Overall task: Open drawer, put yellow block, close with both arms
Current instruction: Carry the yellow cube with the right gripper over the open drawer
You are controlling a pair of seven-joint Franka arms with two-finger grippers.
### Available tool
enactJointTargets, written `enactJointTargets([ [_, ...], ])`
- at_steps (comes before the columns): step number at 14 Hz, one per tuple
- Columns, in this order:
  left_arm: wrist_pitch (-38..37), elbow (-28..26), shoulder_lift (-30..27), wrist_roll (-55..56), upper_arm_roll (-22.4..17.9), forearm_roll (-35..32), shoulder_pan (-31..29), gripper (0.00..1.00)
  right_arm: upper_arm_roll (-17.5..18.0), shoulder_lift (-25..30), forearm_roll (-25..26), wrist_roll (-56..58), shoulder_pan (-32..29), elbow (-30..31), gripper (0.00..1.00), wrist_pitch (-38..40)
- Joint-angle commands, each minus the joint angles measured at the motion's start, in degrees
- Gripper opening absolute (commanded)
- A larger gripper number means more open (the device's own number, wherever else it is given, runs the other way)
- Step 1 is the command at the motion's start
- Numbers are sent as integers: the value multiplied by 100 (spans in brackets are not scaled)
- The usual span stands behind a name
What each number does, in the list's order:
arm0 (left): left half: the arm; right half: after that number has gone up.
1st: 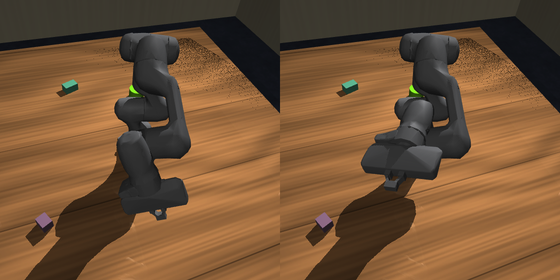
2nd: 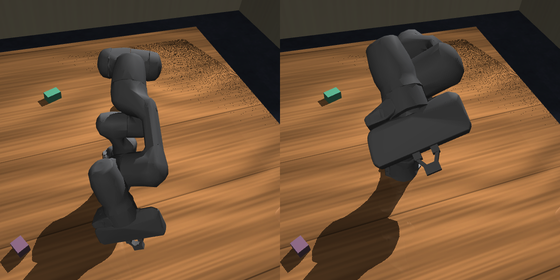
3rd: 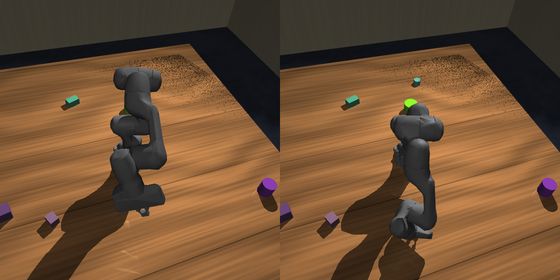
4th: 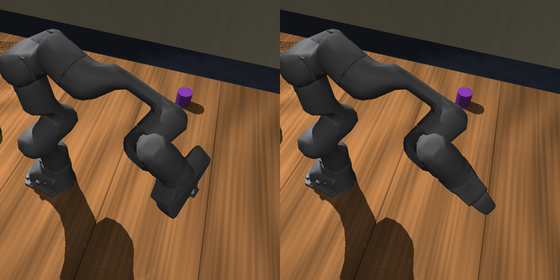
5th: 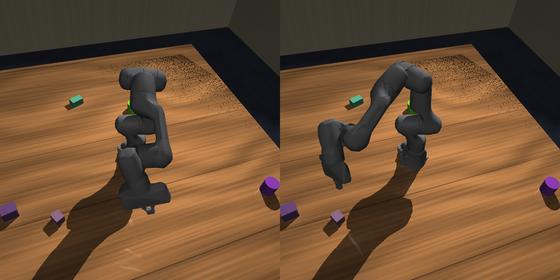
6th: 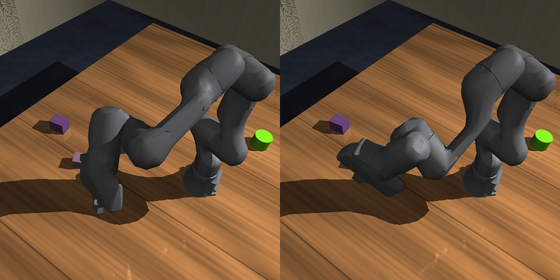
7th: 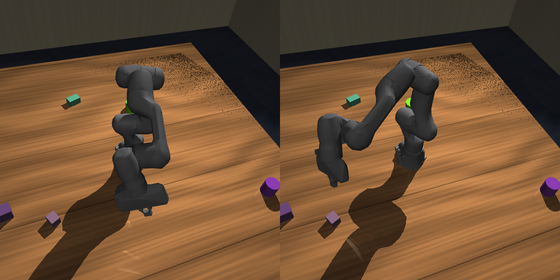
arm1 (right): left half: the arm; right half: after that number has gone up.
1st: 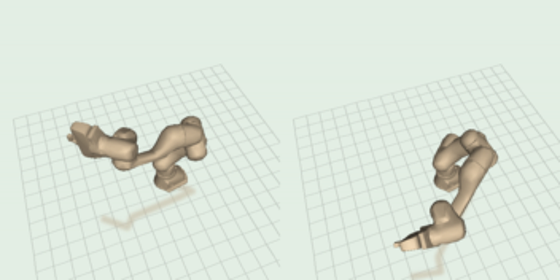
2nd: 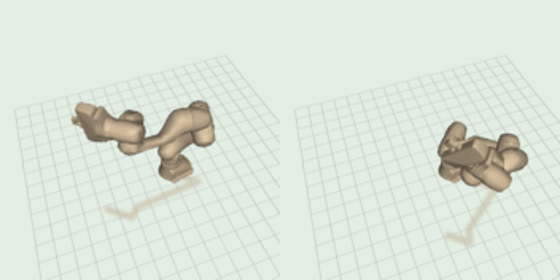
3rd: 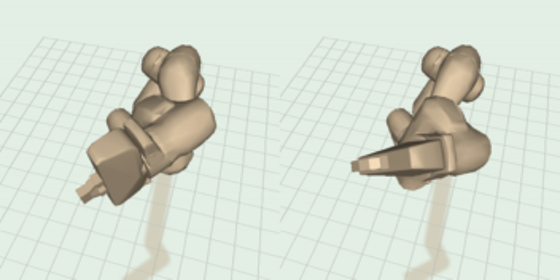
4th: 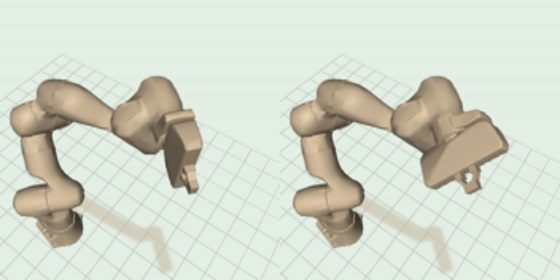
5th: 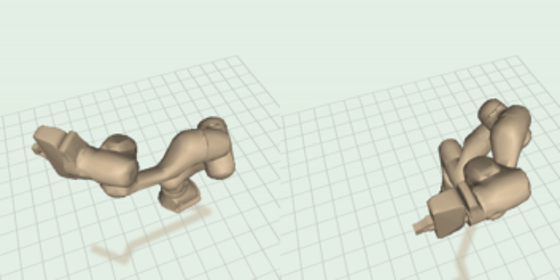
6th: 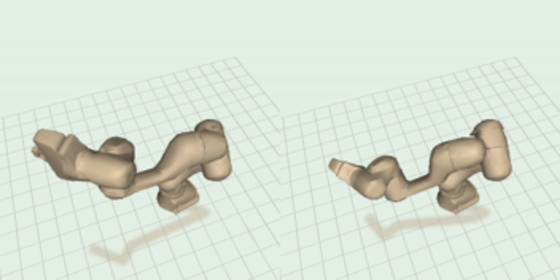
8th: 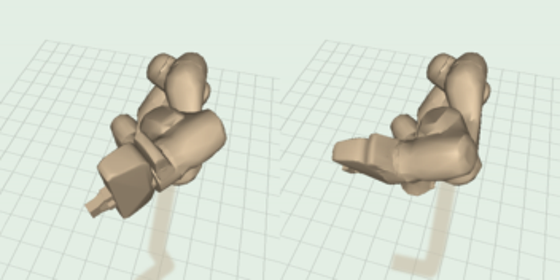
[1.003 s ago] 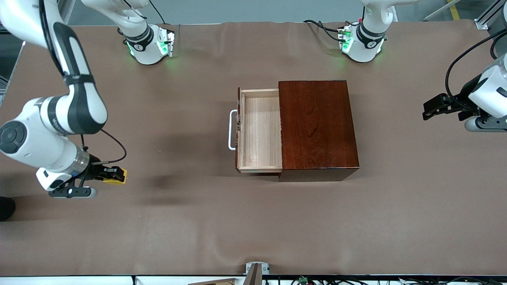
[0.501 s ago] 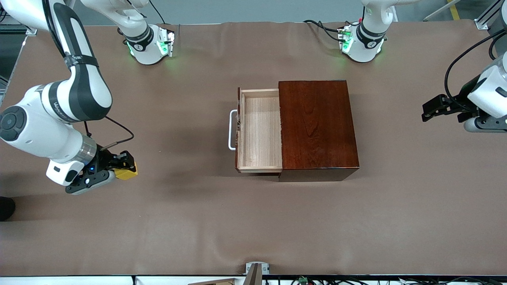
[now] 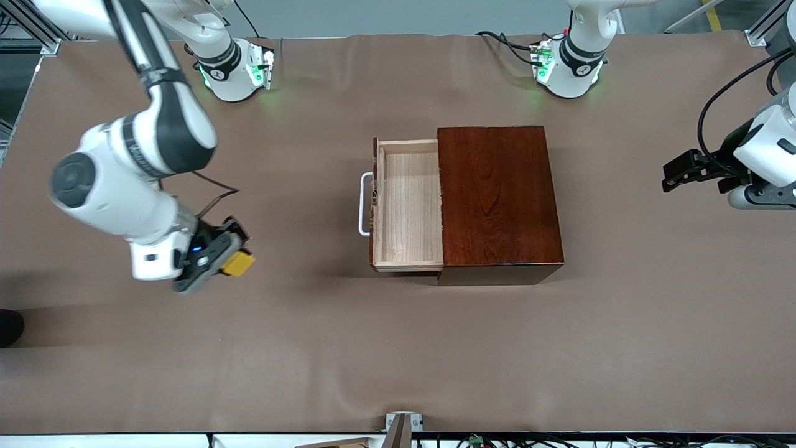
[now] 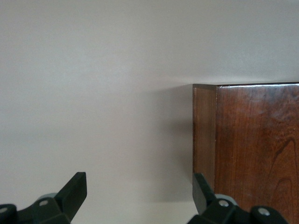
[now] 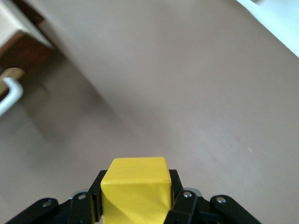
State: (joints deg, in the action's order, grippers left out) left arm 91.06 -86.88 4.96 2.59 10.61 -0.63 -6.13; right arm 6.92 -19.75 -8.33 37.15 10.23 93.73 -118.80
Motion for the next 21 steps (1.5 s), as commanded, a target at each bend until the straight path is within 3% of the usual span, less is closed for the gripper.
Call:
enactJointTargets([
  [1,35,-66,-83,-65,11,71,-46,100,-68,59,-125,309,687,-135,0,-11],
  [3,35,-66,-83,-65,3,71,-64,100,-85,42,-72,686,1216,-328,0,-11],
  [11,35,-66,-65,-65,3,71,-64,100,-85,-555,-116,2199,2166,-802,0,-372],
  [15,35,-74,-65,-65,3,71,-64,100,-94,-836,-72,1858,2763,-848,0,-398],
  [21,70,-74,-30,-65,-6,71,-73,100,-94,-1346,-116,1831,2888,-839,0,-934],
])
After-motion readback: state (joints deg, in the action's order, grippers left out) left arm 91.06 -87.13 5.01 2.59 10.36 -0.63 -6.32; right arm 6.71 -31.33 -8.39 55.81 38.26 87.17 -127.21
